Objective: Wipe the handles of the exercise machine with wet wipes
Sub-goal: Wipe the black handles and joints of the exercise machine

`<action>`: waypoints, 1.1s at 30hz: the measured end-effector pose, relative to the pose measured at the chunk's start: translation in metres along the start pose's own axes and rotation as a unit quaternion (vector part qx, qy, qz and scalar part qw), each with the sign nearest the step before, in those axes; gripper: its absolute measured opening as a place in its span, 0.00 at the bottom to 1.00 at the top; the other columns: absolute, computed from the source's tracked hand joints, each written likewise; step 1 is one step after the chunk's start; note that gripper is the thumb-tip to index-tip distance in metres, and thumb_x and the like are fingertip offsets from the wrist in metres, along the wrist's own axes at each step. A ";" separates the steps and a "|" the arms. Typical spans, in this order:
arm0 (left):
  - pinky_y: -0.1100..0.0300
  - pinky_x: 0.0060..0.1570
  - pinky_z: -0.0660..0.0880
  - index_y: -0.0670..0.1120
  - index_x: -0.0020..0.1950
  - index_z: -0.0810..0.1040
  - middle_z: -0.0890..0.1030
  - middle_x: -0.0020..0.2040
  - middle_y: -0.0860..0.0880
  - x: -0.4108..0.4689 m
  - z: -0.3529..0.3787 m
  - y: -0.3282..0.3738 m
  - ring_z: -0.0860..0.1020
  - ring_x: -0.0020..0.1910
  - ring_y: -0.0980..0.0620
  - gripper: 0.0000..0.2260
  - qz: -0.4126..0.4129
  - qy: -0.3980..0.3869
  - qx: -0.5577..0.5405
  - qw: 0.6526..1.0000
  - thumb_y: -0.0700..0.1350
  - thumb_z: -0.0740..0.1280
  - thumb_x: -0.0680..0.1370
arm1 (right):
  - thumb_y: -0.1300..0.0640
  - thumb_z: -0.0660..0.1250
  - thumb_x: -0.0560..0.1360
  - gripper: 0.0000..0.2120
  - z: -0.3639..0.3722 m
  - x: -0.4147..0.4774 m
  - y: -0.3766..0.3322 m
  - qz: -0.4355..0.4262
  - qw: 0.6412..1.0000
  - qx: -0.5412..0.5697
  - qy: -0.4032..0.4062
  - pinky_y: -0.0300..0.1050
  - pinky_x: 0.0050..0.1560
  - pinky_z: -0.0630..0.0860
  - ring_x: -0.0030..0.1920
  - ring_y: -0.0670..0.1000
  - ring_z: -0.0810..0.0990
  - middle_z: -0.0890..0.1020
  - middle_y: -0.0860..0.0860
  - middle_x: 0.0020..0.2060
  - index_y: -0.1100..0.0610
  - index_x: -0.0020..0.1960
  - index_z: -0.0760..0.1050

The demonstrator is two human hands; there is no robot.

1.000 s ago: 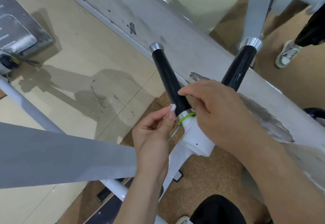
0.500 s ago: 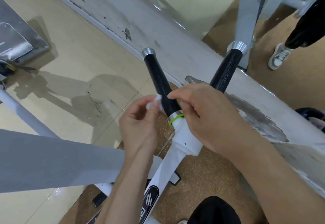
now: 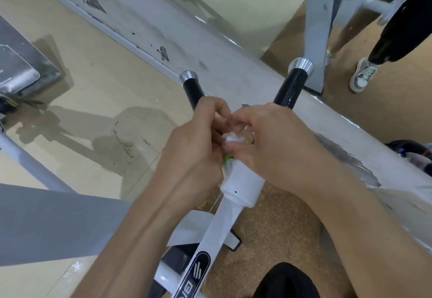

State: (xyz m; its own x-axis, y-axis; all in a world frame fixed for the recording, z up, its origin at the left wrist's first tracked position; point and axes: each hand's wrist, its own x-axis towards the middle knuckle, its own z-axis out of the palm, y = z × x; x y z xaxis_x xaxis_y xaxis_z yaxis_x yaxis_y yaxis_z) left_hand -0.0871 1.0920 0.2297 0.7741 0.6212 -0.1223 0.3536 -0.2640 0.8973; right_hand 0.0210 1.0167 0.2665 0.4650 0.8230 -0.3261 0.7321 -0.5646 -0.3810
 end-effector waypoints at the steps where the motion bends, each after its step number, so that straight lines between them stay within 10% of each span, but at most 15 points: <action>1: 0.57 0.38 0.77 0.60 0.47 0.64 0.77 0.46 0.56 -0.001 0.001 0.001 0.79 0.40 0.54 0.25 0.005 0.005 -0.004 1.000 0.31 0.69 0.69 | 0.49 0.70 0.72 0.16 -0.001 0.002 0.000 0.016 1.000 0.023 -0.008 0.49 0.53 0.75 0.51 0.49 0.78 0.82 0.47 0.48 0.49 0.59 0.76; 15: 0.70 0.34 0.71 0.57 0.43 0.79 0.79 0.39 0.55 -0.006 0.004 -0.022 0.76 0.34 0.59 0.07 -0.125 0.043 -0.028 0.991 0.46 0.74 0.71 | 0.55 0.68 0.73 0.06 0.015 0.037 -0.009 0.033 0.997 -0.075 0.003 0.47 0.43 0.73 0.47 0.57 0.79 0.80 0.53 0.46 0.52 0.49 0.74; 22: 0.41 0.50 0.78 0.48 0.44 0.73 0.84 0.41 0.41 0.003 0.005 -0.024 0.83 0.41 0.40 0.12 -0.242 0.053 -0.185 0.951 0.53 0.72 0.71 | 0.52 0.67 0.75 0.15 -0.007 0.032 -0.008 0.034 0.973 -0.176 -0.149 0.51 0.57 0.67 0.47 0.50 0.73 0.76 0.45 0.45 0.42 0.60 0.73; 29: 0.54 0.38 0.81 0.42 0.47 0.69 0.85 0.40 0.39 0.013 0.006 -0.022 0.84 0.34 0.45 0.13 -0.309 0.049 -0.353 0.882 0.37 0.73 0.71 | 0.54 0.67 0.73 0.03 0.010 0.045 0.000 0.035 0.996 -0.083 -0.014 0.46 0.49 0.65 0.47 0.52 0.79 0.80 0.46 0.40 0.47 0.46 0.76; 33: 0.55 0.39 0.81 0.43 0.46 0.69 0.85 0.42 0.37 0.013 0.004 -0.024 0.83 0.35 0.46 0.12 -0.302 0.034 -0.350 0.886 0.36 0.72 0.72 | 0.52 0.65 0.74 0.05 0.001 0.043 0.004 0.022 0.993 -0.067 -0.094 0.45 0.46 0.74 0.46 0.53 0.78 0.81 0.50 0.44 0.52 0.48 0.77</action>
State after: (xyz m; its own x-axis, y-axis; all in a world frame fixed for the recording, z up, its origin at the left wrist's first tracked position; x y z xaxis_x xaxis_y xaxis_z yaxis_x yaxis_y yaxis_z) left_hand -0.0831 1.1032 0.2050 0.5118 0.5429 -0.6658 0.2624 0.6392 0.7229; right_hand 0.0435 1.0501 0.2505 0.4053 0.7649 -0.5007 0.7792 -0.5755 -0.2484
